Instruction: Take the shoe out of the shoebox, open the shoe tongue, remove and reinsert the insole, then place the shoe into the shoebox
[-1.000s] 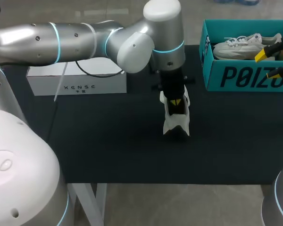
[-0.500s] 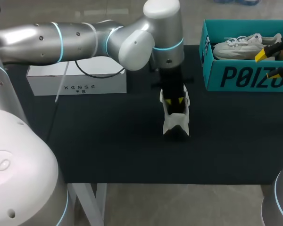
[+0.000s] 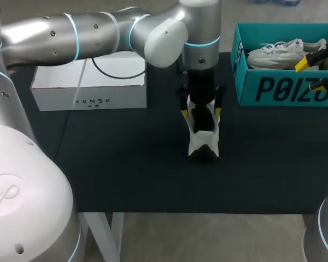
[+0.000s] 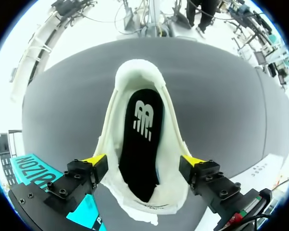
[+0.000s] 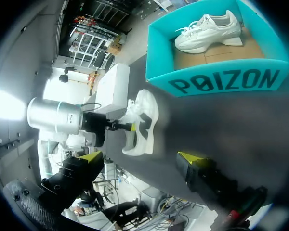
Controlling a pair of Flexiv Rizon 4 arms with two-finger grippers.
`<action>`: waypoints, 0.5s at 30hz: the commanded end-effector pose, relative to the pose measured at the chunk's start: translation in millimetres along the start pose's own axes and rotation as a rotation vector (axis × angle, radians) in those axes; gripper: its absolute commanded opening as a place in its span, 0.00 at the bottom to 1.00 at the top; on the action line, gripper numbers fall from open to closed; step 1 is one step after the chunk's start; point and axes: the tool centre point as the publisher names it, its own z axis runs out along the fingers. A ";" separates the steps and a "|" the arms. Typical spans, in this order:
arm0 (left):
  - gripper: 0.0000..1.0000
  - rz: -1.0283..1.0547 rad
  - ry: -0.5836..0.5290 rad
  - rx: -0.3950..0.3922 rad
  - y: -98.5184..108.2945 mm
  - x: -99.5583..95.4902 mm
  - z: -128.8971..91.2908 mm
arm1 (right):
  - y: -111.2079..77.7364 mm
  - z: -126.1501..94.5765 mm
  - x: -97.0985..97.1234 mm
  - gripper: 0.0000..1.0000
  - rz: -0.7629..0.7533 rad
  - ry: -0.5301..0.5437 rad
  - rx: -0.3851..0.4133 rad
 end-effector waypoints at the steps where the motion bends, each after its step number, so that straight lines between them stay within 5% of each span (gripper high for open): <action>1: 1.00 0.000 0.009 -0.001 3.2 -4.0 -3.4 | -0.2 0.0 0.4 1.00 0.002 -0.004 0.001; 15: 1.00 -0.026 0.007 -0.049 36.2 -0.3 -23.6 | -0.2 0.0 0.4 1.00 0.002 -0.004 0.001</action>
